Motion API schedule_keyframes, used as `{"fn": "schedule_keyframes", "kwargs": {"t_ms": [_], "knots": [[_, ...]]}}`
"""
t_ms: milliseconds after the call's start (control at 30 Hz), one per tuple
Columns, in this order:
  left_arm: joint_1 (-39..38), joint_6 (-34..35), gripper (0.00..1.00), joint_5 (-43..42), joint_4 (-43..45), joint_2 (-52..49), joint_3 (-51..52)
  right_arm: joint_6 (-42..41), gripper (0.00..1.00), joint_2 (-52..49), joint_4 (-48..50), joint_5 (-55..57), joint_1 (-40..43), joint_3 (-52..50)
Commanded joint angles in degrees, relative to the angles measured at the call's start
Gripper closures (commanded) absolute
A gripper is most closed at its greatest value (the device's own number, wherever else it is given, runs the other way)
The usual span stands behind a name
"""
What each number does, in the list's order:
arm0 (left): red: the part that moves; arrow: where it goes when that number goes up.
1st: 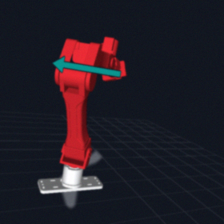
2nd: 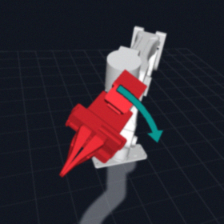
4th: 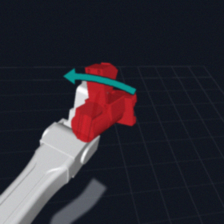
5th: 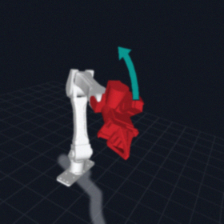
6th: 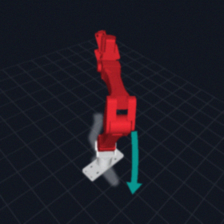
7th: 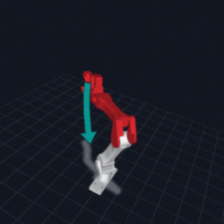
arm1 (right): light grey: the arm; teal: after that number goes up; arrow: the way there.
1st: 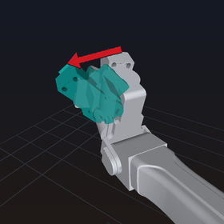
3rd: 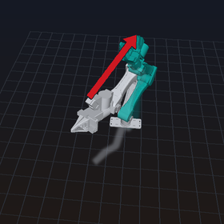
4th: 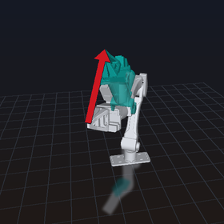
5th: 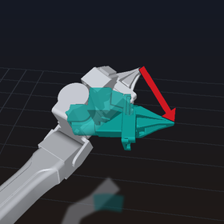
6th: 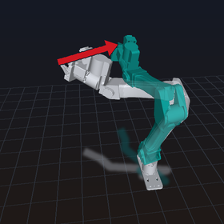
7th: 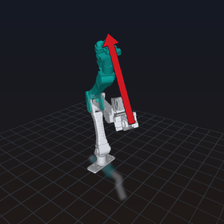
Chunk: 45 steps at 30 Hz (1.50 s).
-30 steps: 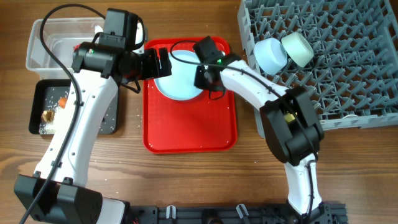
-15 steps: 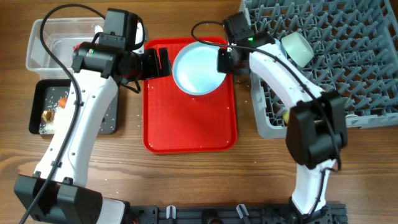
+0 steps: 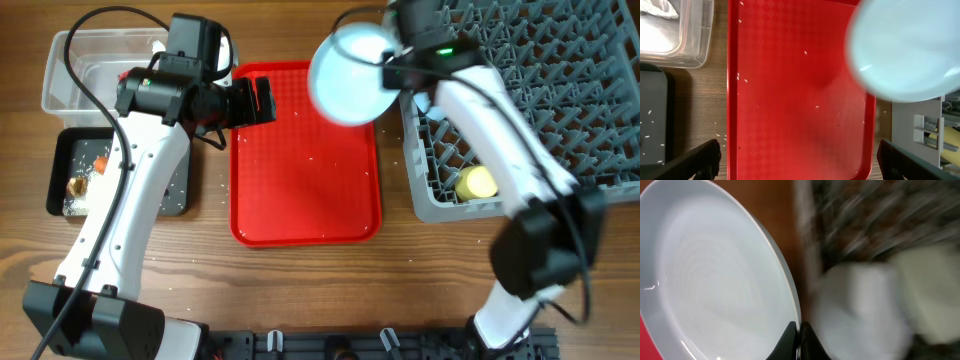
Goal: Sort waste into correct bins and load items into the dishwasher rack
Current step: 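Carry the light blue plate right and stand it in the rack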
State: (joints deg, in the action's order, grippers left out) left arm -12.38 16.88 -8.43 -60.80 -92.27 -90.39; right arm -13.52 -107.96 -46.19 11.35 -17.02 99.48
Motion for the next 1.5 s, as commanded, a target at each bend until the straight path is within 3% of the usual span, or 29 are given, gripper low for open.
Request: {"fn": "schedule_keyframes", "kwargs": {"t_ms": [0,233,400,933,1467], "knots": [[-0.3,0.5,0.0,-0.3,0.2,-0.4,-0.4,6.2,0.96,10.3,2.5,12.9,5.2,2.8],[-0.3,0.5,0.0,-0.3,0.2,-0.4,-0.4,15.7,0.96,15.7,6.0,28.8,12.0,2.8],[-0.3,0.5,0.0,-0.3,0.2,-0.4,-0.4,24.4,0.96,15.2,7.4,31.8,15.9,2.8],[-0.3,0.5,0.0,-0.3,0.2,-0.4,-0.4,27.1,0.96,9.0,5.9,32.2,24.7,1.4],[-0.3,0.5,0.0,-0.3,0.2,-0.4,-0.4,28.5,0.96,-3.3,6.6,32.2,26.0,1.4]]}}
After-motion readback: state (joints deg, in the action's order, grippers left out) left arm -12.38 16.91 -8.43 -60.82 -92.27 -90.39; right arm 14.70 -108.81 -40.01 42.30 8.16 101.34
